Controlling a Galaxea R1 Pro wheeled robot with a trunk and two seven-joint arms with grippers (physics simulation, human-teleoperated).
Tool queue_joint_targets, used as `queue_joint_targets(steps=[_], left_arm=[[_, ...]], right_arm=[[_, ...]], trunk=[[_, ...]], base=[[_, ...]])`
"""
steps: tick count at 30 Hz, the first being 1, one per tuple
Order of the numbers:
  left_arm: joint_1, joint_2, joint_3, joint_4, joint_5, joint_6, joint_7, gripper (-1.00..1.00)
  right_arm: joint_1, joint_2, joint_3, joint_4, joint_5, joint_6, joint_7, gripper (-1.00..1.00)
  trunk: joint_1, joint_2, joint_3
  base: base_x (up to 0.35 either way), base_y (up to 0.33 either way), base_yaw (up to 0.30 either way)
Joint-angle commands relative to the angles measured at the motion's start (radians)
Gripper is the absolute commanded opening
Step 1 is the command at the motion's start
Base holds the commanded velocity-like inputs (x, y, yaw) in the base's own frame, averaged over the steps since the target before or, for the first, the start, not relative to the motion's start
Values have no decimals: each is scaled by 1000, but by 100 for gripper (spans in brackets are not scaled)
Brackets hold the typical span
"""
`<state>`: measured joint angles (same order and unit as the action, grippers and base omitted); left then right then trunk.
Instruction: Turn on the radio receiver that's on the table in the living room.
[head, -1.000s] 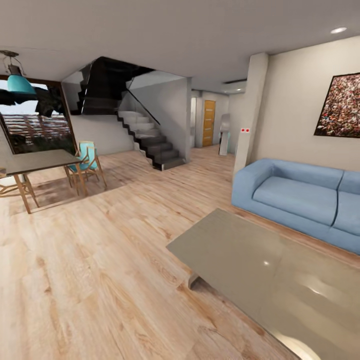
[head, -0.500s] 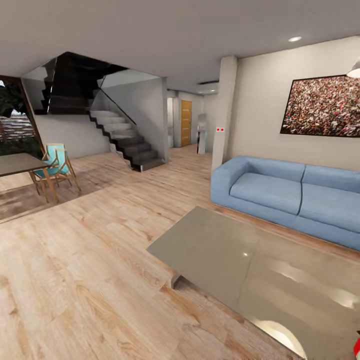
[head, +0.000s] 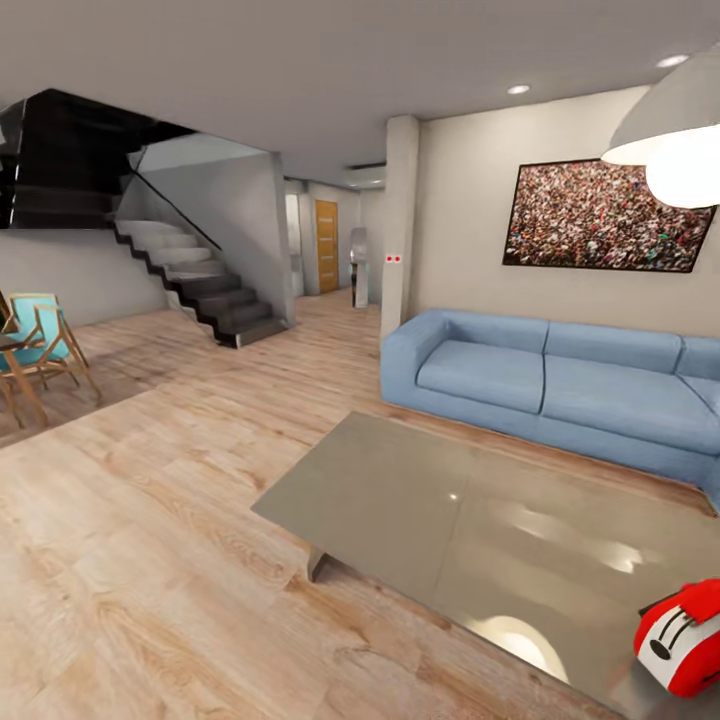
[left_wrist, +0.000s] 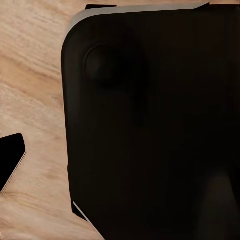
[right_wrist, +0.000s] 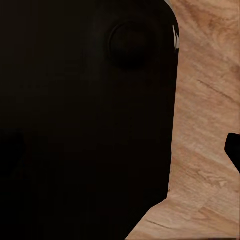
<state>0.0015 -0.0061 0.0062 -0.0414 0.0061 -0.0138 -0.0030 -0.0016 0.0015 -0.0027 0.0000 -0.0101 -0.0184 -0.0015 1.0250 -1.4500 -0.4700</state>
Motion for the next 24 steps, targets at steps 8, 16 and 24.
queue_joint_targets(steps=[8,16,24], left_arm=[[0,0,0,0,0,0,0,100],[0,0,0,0,0,0,0,100],[0,0,0,0,0,0,0,100]], right_arm=[[0,0,0,0,1,0,0,100],[0,0,0,0,0,0,0,100],[0,0,0,0,0,0,0,100]], trunk=[[0,0,0],[0,0,0],[0,0,0]], base=[[0,0,-293],[0,0,-293],[0,0,-293]])
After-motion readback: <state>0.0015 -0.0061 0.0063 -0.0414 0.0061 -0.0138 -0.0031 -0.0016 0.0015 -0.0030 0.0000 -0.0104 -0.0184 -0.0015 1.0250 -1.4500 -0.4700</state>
